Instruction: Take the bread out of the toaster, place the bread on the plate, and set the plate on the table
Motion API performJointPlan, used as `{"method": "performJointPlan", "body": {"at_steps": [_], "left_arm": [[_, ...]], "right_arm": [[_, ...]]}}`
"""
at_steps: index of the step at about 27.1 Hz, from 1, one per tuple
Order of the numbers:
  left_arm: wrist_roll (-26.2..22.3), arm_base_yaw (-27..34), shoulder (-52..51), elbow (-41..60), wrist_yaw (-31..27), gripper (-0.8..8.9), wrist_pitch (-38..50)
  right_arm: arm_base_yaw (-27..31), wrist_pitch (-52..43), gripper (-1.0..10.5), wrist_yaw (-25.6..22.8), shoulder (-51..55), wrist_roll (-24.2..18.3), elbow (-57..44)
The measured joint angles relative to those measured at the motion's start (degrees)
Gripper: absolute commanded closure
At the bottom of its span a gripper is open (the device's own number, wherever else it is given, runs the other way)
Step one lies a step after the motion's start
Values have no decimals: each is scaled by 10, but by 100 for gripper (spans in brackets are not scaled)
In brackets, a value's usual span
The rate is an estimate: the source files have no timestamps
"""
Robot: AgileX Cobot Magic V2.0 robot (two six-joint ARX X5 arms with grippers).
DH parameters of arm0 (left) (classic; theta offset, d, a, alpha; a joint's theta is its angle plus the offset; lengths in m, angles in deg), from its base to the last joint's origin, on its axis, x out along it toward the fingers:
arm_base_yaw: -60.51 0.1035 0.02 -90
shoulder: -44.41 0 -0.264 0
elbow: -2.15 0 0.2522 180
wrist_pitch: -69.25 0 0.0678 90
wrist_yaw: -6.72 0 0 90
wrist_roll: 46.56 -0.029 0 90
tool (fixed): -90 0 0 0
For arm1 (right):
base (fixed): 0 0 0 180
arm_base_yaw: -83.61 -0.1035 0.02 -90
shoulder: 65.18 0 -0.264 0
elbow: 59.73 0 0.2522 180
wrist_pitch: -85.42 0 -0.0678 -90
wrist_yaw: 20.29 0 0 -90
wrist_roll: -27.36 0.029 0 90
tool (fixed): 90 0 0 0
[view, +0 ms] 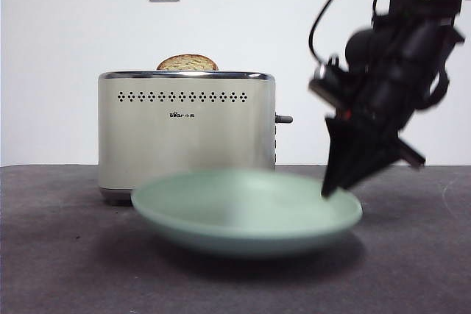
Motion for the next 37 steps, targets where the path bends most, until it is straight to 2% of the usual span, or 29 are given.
{"method": "performJointPlan", "body": {"at_steps": [9, 14, 20, 22, 26, 27, 28, 30, 31, 37], "left_arm": [[45, -15, 52, 0, 26, 822, 95], [73, -35, 113, 0, 28, 822, 148], [88, -69, 200, 0, 23, 822, 174], [90, -81, 243, 0, 8, 822, 174], [92, -92, 299, 0, -78, 813, 173], [93, -93, 309, 0, -81, 795, 170], [94, -93, 316, 0, -83, 689, 165], [97, -93, 320, 0, -86, 343, 157], [97, -94, 320, 0, -89, 283, 156], [97, -103, 319, 0, -106, 282, 153]], "right_arm": [[-31, 17, 960, 6, 175, 43, 0], [-46, 37, 960, 6, 222, 55, 0], [-58, 38, 960, 6, 250, 70, 0], [-64, 43, 960, 2, 250, 72, 0], [-79, 48, 960, -2, 250, 71, 0], [-82, 48, 960, -2, 250, 71, 0], [-83, 49, 960, -2, 250, 71, 0], [-86, 52, 960, -2, 250, 71, 0], [-86, 52, 960, -2, 250, 71, 0], [-86, 64, 960, -7, 250, 76, 0]]}}
